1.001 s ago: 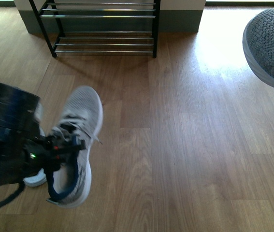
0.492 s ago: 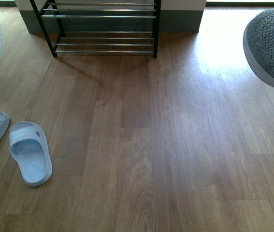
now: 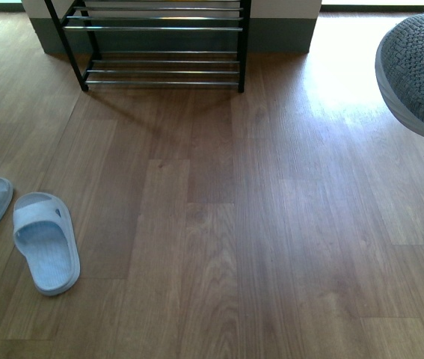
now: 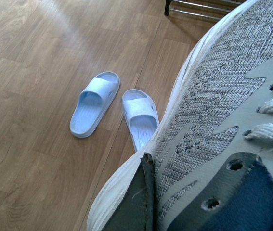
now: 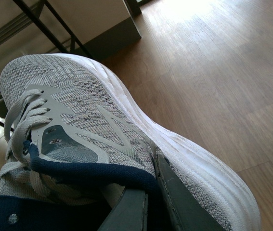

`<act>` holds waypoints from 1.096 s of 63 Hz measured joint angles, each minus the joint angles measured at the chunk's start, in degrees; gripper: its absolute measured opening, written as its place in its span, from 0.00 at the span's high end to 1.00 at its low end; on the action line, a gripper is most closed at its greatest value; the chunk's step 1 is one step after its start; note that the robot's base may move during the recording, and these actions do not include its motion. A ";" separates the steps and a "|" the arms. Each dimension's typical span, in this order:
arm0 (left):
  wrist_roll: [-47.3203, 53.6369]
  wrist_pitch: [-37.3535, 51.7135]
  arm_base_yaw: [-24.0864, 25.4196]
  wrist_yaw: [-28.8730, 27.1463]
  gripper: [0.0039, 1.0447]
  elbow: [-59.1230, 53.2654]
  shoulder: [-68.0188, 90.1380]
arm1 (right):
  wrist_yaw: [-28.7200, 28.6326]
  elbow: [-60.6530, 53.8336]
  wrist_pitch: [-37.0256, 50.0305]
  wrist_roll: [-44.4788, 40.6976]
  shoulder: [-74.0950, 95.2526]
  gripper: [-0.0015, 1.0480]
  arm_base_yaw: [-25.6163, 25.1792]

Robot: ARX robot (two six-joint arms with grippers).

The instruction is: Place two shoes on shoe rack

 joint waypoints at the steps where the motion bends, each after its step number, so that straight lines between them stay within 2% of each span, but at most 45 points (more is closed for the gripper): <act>1: 0.04 0.00 0.00 0.00 0.99 0.00 0.00 | 0.00 0.00 0.00 0.00 0.00 0.99 0.00; 69: 0.22 0.00 0.07 0.00 0.99 0.00 0.00 | -0.04 0.00 0.00 0.00 0.02 0.99 0.02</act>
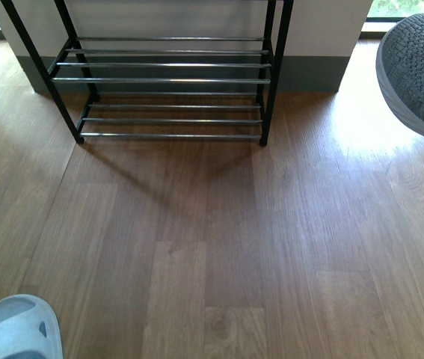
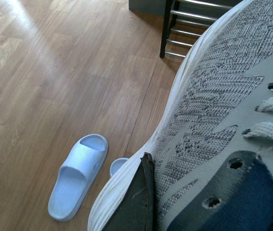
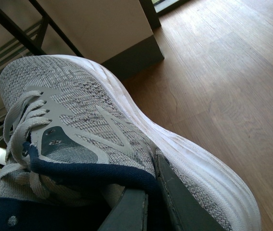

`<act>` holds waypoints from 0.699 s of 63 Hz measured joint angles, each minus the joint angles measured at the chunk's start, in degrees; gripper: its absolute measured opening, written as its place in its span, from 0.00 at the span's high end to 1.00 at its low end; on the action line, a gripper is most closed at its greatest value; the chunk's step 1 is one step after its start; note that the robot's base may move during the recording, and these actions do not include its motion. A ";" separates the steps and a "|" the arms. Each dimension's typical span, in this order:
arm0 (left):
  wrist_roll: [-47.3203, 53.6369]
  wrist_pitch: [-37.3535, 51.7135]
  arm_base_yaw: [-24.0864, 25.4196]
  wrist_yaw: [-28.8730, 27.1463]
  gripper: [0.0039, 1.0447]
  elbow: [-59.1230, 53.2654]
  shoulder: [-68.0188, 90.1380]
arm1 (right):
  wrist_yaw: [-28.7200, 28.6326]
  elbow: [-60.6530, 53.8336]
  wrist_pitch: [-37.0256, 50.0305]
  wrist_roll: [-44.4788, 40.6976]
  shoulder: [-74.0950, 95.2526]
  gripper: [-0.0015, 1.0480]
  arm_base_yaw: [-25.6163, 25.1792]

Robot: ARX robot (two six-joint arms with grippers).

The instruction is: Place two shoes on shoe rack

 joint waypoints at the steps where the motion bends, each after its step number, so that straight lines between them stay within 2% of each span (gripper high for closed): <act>1: 0.00 0.00 0.00 0.04 0.99 0.00 0.00 | 0.02 0.00 0.00 0.02 0.00 0.99 0.00; 44: -0.02 0.00 0.02 -0.17 0.99 0.00 0.02 | -0.50 0.02 0.00 0.02 0.00 0.99 0.15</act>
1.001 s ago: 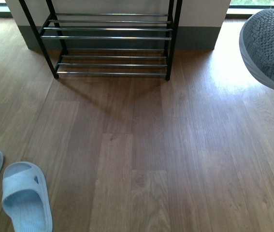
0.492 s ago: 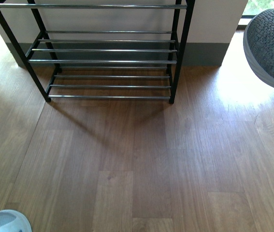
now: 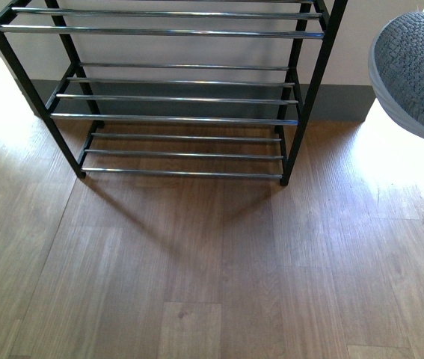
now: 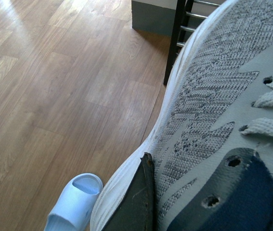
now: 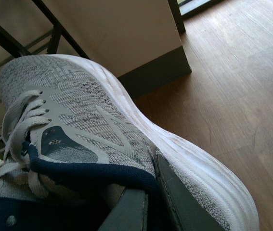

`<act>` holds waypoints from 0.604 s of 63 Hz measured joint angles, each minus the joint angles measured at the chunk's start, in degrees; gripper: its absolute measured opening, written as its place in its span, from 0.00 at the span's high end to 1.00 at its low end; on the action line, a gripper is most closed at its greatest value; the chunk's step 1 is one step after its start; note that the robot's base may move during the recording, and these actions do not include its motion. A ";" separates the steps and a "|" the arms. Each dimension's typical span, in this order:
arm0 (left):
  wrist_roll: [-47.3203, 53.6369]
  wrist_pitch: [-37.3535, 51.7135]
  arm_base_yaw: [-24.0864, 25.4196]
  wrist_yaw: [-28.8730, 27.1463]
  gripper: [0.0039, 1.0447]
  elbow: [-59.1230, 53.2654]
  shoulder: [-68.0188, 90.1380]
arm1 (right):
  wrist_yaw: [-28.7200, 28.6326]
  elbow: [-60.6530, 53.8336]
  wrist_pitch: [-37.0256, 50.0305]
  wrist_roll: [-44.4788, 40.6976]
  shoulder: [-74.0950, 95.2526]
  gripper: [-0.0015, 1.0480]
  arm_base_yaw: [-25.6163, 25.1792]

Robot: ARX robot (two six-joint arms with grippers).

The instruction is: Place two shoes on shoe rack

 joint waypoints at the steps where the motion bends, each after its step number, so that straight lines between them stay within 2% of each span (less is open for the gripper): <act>1: 0.02 0.00 0.00 0.02 0.99 0.00 0.00 | -0.04 0.00 0.00 -0.02 0.00 0.99 0.00; 38: 0.04 0.00 0.00 0.28 0.99 0.00 -0.02 | 0.74 -0.04 0.00 0.00 0.00 0.99 -0.17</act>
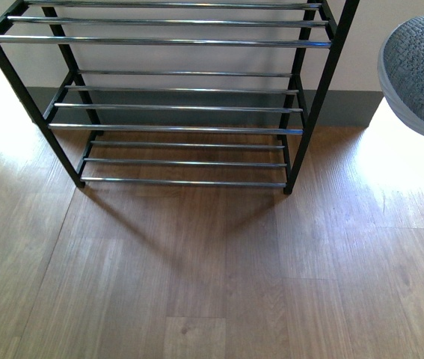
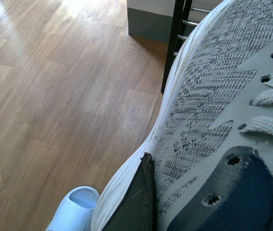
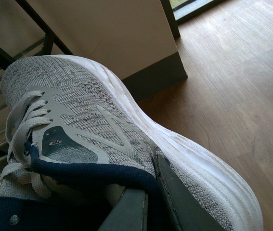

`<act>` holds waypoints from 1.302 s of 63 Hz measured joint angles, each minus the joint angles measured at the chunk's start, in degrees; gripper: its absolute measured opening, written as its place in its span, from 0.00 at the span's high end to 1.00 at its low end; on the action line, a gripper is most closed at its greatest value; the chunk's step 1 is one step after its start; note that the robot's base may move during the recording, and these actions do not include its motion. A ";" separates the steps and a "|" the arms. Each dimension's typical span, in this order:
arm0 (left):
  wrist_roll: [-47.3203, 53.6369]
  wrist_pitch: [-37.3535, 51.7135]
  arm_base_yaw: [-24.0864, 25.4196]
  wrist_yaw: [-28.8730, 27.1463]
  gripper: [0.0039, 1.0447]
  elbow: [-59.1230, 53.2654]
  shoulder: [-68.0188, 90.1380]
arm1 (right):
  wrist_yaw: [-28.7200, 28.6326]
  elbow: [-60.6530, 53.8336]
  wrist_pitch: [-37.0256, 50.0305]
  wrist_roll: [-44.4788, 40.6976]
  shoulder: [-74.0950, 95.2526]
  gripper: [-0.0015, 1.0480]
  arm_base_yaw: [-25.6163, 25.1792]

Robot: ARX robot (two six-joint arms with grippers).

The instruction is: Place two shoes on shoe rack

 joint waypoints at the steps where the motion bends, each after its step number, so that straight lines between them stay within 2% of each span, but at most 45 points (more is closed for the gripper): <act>1: 0.00 0.00 0.00 0.02 0.99 0.00 0.00 | -0.02 0.02 0.00 0.00 0.00 0.99 0.00; 45: 0.04 0.00 -0.04 0.28 0.99 0.07 0.09 | 0.42 0.02 0.00 0.00 0.00 0.99 -0.15; 62: 0.00 -0.07 0.20 -1.16 0.99 0.09 -0.07 | -1.44 -0.09 0.00 -0.02 0.04 0.99 0.42; 82: 0.04 -0.04 -0.04 0.72 0.99 0.11 0.02 | 0.70 0.02 0.02 0.02 0.13 0.99 -0.37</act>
